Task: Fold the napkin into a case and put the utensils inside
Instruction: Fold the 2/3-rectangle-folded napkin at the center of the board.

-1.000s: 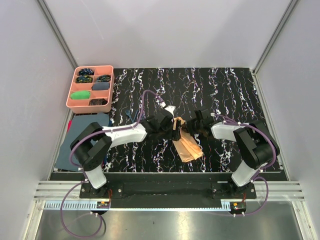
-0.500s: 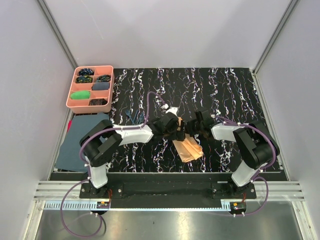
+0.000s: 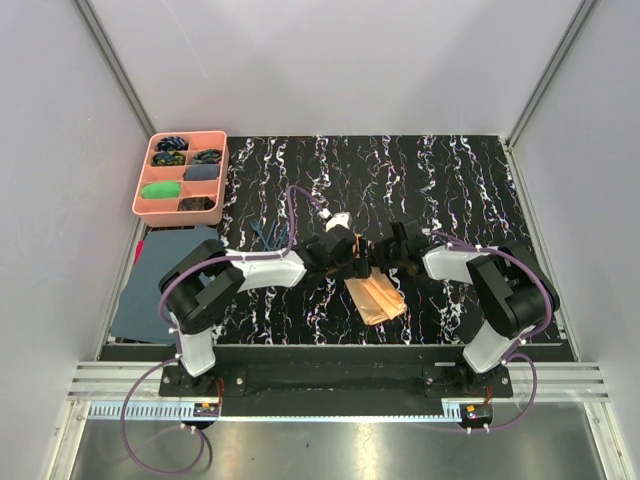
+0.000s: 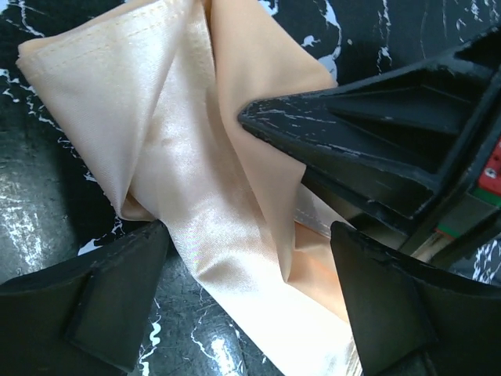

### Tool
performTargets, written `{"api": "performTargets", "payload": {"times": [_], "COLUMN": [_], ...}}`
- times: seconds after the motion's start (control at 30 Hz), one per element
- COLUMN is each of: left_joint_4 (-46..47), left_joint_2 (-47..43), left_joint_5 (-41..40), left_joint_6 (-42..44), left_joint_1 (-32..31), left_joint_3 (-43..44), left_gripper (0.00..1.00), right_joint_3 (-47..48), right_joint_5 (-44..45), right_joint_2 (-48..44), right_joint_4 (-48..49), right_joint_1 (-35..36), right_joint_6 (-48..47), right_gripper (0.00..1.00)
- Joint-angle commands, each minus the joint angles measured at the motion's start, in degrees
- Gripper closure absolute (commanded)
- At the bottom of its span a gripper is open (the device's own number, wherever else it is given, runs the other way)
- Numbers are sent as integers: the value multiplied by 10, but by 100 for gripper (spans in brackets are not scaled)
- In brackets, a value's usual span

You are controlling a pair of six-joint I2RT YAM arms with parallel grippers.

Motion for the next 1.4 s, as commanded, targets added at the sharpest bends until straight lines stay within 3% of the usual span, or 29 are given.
{"api": "performTargets", "payload": {"times": [0.0, 0.3, 0.33, 0.47, 0.67, 0.7, 0.8, 1.0, 1.07, 1.17, 1.37], "left_joint_4": [-31, -35, -34, -32, -28, -28, -27, -25, -21, -20, -27], "left_joint_2": [34, 46, 48, 58, 62, 62, 65, 50, 47, 46, 39], "left_joint_5": [-46, -56, -53, -42, -29, -28, -21, -9, 7, 28, 57], "left_joint_6": [-34, -26, -23, -20, -15, -13, -11, -7, -10, -13, -22], "left_joint_1": [7, 9, 8, 10, 10, 10, 10, 11, 15, 18, 23], "left_joint_3": [36, 21, 19, 16, 12, 12, 15, 3, 2, 4, 9], "left_gripper": [15, 50, 52, 63, 65, 66, 67, 69, 70, 74, 77], "right_joint_3": [2, 5, 12, 36, 87, 94, 129, 83, 63, 37, 16], "right_joint_5": [-8, -22, -26, -59, -106, -106, -124, -137, -151, -162, -159], "right_joint_2": [-23, -21, -21, -18, -62, -70, -90, -143, -150, -175, -220], "right_joint_4": [3, 15, 18, 14, -78, -111, -195, -293, -298, -290, -308], "right_joint_1": [9, 9, 10, 7, 0, -1, -8, -12, -14, -14, -10], "right_joint_6": [6, -43, -84, -201, -400, -444, -527, -658, -662, -653, -686], "right_gripper": [100, 93, 79, 49, 31, 24, 19, 18, 28, 35, 30]}}
